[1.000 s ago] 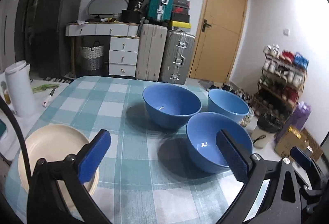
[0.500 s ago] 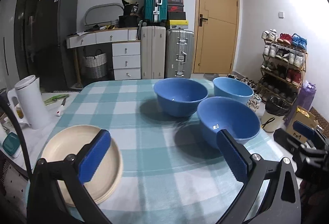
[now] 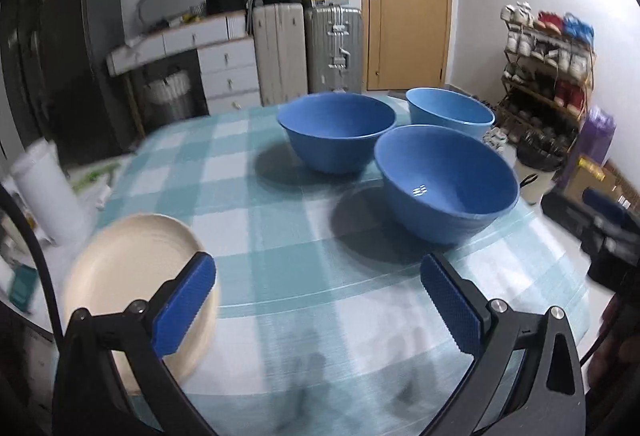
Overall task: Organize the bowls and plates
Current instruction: 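Move both tools toward the blue bowls, then grip a blue bowl rim with the left tool while the right tool grips a blue bowl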
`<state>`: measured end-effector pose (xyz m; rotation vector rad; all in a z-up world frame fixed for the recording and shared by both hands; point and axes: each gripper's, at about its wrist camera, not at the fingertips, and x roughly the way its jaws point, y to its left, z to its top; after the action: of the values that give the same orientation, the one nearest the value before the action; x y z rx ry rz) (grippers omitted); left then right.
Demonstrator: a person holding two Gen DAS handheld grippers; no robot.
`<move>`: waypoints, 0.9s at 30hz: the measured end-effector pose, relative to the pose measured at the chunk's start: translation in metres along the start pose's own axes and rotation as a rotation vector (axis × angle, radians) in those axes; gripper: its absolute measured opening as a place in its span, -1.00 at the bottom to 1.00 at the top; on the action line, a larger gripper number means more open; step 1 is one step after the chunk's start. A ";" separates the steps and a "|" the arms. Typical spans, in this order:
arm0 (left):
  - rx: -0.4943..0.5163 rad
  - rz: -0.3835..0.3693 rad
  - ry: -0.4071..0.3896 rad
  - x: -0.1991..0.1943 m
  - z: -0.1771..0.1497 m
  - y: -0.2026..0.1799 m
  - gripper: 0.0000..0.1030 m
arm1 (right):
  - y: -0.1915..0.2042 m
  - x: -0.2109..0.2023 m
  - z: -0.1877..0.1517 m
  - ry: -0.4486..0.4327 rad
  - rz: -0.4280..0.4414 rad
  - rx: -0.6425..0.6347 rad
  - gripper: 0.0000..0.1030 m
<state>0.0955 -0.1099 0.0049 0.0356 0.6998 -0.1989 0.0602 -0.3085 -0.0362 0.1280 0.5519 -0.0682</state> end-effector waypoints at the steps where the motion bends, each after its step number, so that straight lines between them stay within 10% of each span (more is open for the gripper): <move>1: -0.029 -0.024 0.020 0.007 0.004 0.000 1.00 | -0.003 0.001 0.001 -0.003 -0.003 0.009 0.99; 10: -0.187 -0.126 0.336 0.084 0.043 -0.020 1.00 | -0.030 0.010 0.004 0.017 0.000 0.086 0.99; 27: -0.169 -0.049 0.524 0.147 0.071 -0.049 0.82 | -0.071 0.102 0.048 0.180 0.109 0.375 0.97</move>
<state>0.2410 -0.1897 -0.0335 -0.0947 1.2384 -0.1779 0.1645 -0.3885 -0.0570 0.5338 0.7068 -0.0534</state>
